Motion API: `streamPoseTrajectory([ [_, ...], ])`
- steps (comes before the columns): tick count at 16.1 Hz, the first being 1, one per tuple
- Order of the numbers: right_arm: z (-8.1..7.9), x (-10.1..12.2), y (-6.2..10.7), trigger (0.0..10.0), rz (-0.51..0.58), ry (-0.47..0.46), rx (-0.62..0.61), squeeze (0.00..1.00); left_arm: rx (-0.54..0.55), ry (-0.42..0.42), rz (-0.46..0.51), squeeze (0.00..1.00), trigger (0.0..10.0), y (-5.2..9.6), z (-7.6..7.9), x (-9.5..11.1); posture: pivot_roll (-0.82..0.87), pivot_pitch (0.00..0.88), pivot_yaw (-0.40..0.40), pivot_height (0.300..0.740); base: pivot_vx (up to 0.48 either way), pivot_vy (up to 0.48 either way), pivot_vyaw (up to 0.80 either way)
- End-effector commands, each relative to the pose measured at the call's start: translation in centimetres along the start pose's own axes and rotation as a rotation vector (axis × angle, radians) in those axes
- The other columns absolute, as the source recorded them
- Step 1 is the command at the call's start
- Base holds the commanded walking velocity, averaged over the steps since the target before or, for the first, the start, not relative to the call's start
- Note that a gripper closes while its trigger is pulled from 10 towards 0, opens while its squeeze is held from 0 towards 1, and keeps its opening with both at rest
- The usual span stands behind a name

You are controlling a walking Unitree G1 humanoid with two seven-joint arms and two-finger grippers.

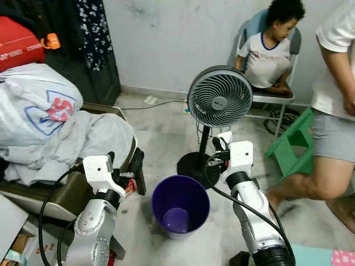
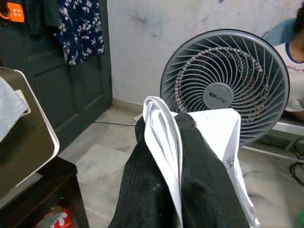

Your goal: Clean up the room

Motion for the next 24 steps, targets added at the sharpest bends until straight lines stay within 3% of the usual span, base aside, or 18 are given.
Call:
streamPoseTrajectory([
  [1,0.2,-0.2,-0.1,10.0,-0.011,-0.005,-0.002,0.00,-0.009,0.004,-0.002,0.00,10.0,0.1,0.1,0.0,-0.02,0.052,-0.020,0.740,0.281,0.000,0.00],
  [10,0.0,-0.2,-0.2,10.0,-0.013,-0.003,0.004,0.00,-0.016,0.003,-0.006,0.00,10.0,0.0,0.2,0.0,-0.02,0.046,-0.020,0.740,0.350,0.000,0.00],
  [15,-0.1,-0.4,-0.3,10.0,-0.023,-0.007,0.002,0.00,-0.015,0.001,-0.016,0.00,10.0,0.0,0.2,-0.2,-0.02,0.047,-0.021,0.740,0.000,0.000,0.00],
  [18,0.1,-0.5,-0.4,10.0,-0.030,0.002,-0.009,0.00,-0.071,-0.016,-0.061,0.00,10.0,0.3,0.7,-0.9,-0.02,0.052,-0.024,0.740,0.000,0.000,0.00],
  [20,0.8,-0.7,-0.8,10.0,-0.040,0.007,-0.029,0.00,-0.133,-0.078,-0.094,0.00,10.0,0.4,0.9,-1.0,-0.02,0.057,-0.020,0.740,0.000,0.000,0.00],
  [23,2.6,-1.6,-0.9,10.0,-0.079,0.053,-0.073,0.00,-0.178,-0.167,-0.102,0.00,10.0,0.4,-0.1,0.2,-0.01,0.076,-0.004,0.740,0.000,0.000,0.00],
  [24,4.4,-2.6,-0.3,10.0,-0.110,0.095,-0.126,0.00,-0.233,-0.193,-0.105,0.00,10.0,0.3,-0.4,1.2,-0.01,0.088,0.007,0.740,0.000,0.000,0.00],
])
Point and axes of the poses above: a point about 5 cm out from each wrist's last joint towards the gripper, its own y axis pointing back from the gripper into the wrist, its own x axis along the axis of the wrist's last joint, z = x × y, the point moved 6 cm from there along -y, pointing out of the wrist towards the gripper, and after that the axes turned 10 degrees about y, right-handed, at the moved point
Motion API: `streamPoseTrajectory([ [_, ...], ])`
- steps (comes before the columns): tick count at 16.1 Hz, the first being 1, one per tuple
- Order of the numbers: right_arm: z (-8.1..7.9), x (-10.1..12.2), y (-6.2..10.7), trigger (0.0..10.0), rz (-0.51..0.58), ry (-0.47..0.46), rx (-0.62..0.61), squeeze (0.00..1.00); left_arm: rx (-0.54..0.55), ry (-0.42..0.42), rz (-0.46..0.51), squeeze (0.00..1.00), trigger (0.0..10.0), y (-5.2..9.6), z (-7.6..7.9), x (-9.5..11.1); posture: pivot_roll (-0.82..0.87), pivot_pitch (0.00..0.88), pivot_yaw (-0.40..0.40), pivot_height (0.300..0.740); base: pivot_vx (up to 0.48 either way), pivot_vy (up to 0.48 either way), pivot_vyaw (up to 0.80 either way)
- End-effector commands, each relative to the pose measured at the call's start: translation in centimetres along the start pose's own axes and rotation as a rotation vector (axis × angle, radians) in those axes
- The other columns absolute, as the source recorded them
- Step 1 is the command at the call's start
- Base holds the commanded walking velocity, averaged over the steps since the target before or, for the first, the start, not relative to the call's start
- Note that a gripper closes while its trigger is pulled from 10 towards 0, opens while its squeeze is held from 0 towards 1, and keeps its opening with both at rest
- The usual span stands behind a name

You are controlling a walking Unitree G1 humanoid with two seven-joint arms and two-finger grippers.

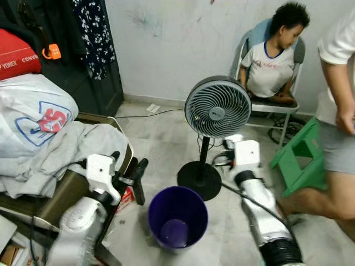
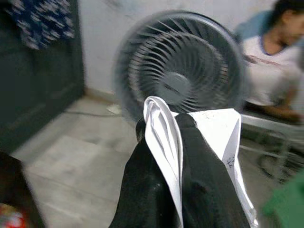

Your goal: Clean up the room

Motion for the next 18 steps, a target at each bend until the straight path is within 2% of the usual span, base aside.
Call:
streamPoseTrajectory([
  [1,1.4,-0.7,0.2,10.0,-0.021,0.026,-0.049,0.00,-0.032,-0.009,0.005,0.00,10.0,0.0,-0.3,0.8,0.00,0.099,0.016,0.740,0.000,0.000,0.00],
  [2,2.7,-2.6,1.1,10.0,-0.067,0.048,-0.080,0.00,-0.101,-0.013,-0.004,0.00,10.0,0.2,0.4,1.1,0.00,0.109,0.022,0.740,0.000,0.000,0.00],
  [5,3.8,-5.7,2.6,10.0,-0.162,0.047,-0.110,0.00,-0.167,-0.058,-0.028,0.00,10.0,0.7,1.5,0.8,0.02,0.137,0.043,0.740,0.000,0.000,0.00],
  [8,3.5,-8.4,3.6,10.0,-0.253,0.069,-0.102,0.00,-0.239,-0.106,-0.057,0.00,10.0,1.0,2.6,0.5,0.04,0.156,0.061,0.740,0.000,0.000,0.00],
  [11,2.9,-9.5,3.9,10.0,-0.288,0.069,-0.093,0.00,-0.242,-0.120,-0.073,0.00,10.0,1.2,2.5,0.6,0.05,0.164,0.090,0.740,0.000,0.000,0.00],
  [14,1.7,-9.5,3.3,10.0,-0.277,0.079,-0.039,0.00,-0.262,-0.130,-0.068,0.00,10.0,1.2,2.9,1.0,0.07,0.176,0.116,0.740,0.000,0.000,0.00],
  [16,1.9,-8.1,2.4,10.0,-0.217,0.081,-0.059,0.00,-0.275,-0.153,-0.079,0.00,10.0,1.6,2.9,1.1,0.09,0.181,0.130,0.740,0.000,0.000,0.00],
  [17,2.0,-5.9,0.9,10.0,-0.139,0.080,-0.065,0.00,-0.272,-0.164,-0.088,0.00,10.0,2.0,2.7,1.3,0.11,0.184,0.139,0.740,0.000,0.000,0.00],
  [18,1.6,-4.6,0.2,10.0,-0.093,0.073,-0.059,0.00,-0.266,-0.168,-0.091,0.00,10.0,2.3,2.5,1.4,0.12,0.186,0.145,0.740,0.000,0.000,0.00],
])
Point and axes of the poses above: a point about 5 cm out from each wrist's last joint towards the gripper, its own y axis pointing back from the gripper into the wrist, its own x axis along the axis of the wrist's last joint, z = x × y, the point moved 6 cm from there along -y, pointing out of the wrist towards the gripper, and after that the axes turned 10 degrees about y, right-handed, at the moved point
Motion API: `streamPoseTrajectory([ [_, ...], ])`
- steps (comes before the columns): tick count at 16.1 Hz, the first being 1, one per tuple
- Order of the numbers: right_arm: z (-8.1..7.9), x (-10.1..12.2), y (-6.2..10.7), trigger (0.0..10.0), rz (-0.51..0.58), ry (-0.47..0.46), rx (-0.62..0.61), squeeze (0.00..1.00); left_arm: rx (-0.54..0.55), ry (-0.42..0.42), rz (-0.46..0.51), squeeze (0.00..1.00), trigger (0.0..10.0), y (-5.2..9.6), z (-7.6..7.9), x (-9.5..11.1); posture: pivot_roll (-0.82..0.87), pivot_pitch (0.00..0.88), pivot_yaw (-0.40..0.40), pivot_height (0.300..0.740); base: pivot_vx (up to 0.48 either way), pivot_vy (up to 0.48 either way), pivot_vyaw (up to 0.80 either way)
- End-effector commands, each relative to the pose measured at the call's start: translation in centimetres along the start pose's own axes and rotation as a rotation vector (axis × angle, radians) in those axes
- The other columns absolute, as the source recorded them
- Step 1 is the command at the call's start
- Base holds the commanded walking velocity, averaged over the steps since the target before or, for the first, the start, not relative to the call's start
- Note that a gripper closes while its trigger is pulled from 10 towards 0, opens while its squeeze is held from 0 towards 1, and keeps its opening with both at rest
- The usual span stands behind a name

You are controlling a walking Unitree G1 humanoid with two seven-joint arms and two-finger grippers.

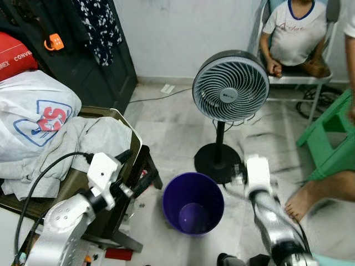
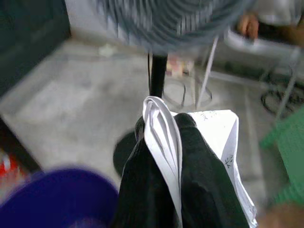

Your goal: Clean up the room

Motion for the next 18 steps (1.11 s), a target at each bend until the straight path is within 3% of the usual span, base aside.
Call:
streamPoseTrajectory([
  [1,-0.9,1.9,-0.6,10.0,0.064,-0.022,0.007,0.00,0.020,-0.019,-0.013,0.00,10.0,0.8,-0.6,0.2,0.13,0.188,0.148,0.740,0.000,0.000,0.00],
  [2,-1.4,3.7,-1.3,10.0,0.104,-0.049,-0.002,0.00,0.031,-0.022,-0.016,0.00,10.0,1.1,-0.8,0.4,0.14,0.191,0.151,0.740,0.000,0.000,0.00],
  [3,-3.6,7.1,-2.0,10.0,0.193,-0.151,0.061,0.00,0.035,-0.029,-0.024,0.00,10.0,1.7,-0.8,0.6,0.16,0.195,0.155,0.740,0.000,0.000,0.00],
  [4,-5.5,9.3,-2.2,10.0,0.249,-0.180,0.109,0.00,0.029,-0.041,-0.035,0.00,10.0,2.1,-0.7,0.6,0.17,0.198,0.159,0.740,0.000,0.000,0.00],
  [6,-7.6,10.6,-2.3,10.0,0.269,-0.210,0.173,0.00,0.025,-0.051,-0.042,0.00,10.0,2.4,-0.5,0.7,0.18,0.200,0.161,0.740,0.000,0.000,0.00],
  [9,-9.1,9.3,-2.6,10.0,0.169,-0.208,0.213,0.00,0.028,-0.058,-0.045,0.00,10.0,2.6,-0.5,1.0,0.19,0.204,0.157,0.740,0.000,0.000,0.00],
  [11,-7.9,6.1,-3.0,10.0,0.014,-0.204,0.175,0.00,0.036,-0.060,-0.046,0.00,10.0,2.8,-0.5,1.1,0.20,0.207,0.151,0.740,0.000,0.000,0.00],
  [15,-6.1,3.1,-2.6,10.0,-0.081,-0.215,0.130,0.00,0.044,-0.054,-0.049,0.00,10.0,3.1,-0.3,1.1,0.20,0.216,0.151,0.740,0.000,0.000,0.00],
  [18,-6.4,2.4,-2.3,10.0,-0.107,-0.215,0.137,0.00,0.045,-0.054,-0.059,0.00,10.0,3.7,-0.2,1.2,0.23,0.237,0.163,0.740,0.000,0.000,0.00],
])
Point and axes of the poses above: a point about 5 cm out from each wrist's last joint towards the gripper, its own y axis pointing back from the gripper into the wrist, its own x axis along the axis of the wrist's last joint, z = x × y, the point moved 6 cm from there along -y, pointing out of the wrist towards the gripper, and after that the axes turned 10 degrees about y, right-handed, at the moved point
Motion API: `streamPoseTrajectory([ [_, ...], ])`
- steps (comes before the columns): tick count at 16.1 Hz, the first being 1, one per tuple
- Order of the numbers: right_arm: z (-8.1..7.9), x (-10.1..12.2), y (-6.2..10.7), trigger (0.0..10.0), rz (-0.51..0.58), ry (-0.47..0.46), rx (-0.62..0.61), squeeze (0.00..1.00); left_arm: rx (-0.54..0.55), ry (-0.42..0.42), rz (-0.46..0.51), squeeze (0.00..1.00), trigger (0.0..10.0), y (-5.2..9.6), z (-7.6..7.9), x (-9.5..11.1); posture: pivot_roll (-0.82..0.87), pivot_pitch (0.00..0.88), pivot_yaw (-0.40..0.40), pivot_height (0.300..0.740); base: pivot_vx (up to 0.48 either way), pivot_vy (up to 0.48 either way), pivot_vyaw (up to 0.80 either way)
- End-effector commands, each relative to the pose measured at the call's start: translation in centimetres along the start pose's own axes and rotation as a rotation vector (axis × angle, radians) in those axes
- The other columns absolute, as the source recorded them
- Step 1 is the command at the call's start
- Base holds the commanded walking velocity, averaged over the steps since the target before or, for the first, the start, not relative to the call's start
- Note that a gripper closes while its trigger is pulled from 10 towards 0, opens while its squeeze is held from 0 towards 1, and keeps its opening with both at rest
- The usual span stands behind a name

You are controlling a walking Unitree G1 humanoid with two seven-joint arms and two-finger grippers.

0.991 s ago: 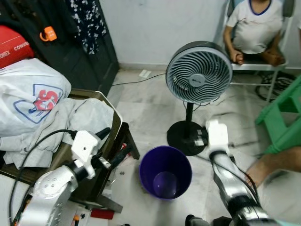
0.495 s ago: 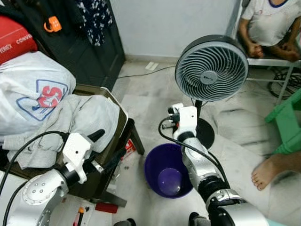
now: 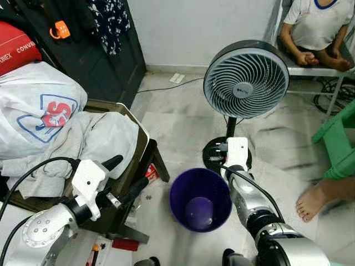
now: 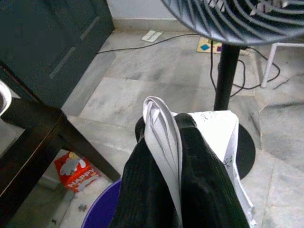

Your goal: Clean up the room

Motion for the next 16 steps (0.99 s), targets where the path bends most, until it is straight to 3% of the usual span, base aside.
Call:
streamPoseTrajectory([
  [1,-1.2,-0.9,0.3,10.0,-0.034,-0.017,0.024,0.00,0.029,-0.011,-0.018,0.00,10.0,1.0,-0.6,0.2,0.24,0.244,0.167,0.740,0.000,0.000,0.00],
  [6,-2.7,-1.4,0.4,10.0,-0.064,-0.028,0.046,0.00,0.000,-0.020,-0.061,0.00,10.0,2.4,0.3,0.4,0.28,0.284,0.197,0.740,0.000,0.000,0.00],
  [12,-1.7,-3.9,1.1,10.0,-0.153,-0.020,0.014,0.00,-0.039,-0.016,-0.081,0.00,10.0,2.1,0.9,0.4,0.27,0.295,0.215,0.740,0.000,0.000,0.00],
  [16,-1.0,-4.2,1.2,10.0,-0.158,-0.019,-0.008,0.00,-0.039,-0.011,-0.083,0.00,10.0,2.1,0.9,0.4,0.27,0.295,0.217,0.740,0.000,0.000,0.00],
])
Point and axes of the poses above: a point about 5 cm out from each wrist's last joint towards the gripper, its own y axis pointing back from the gripper into the wrist, its own x axis along the axis of the wrist's last joint, z = x × y, the point moved 6 cm from there along -y, pointing out of the wrist towards the gripper, and after that the axes turned 10 degrees about y, right-handed, at the moved point
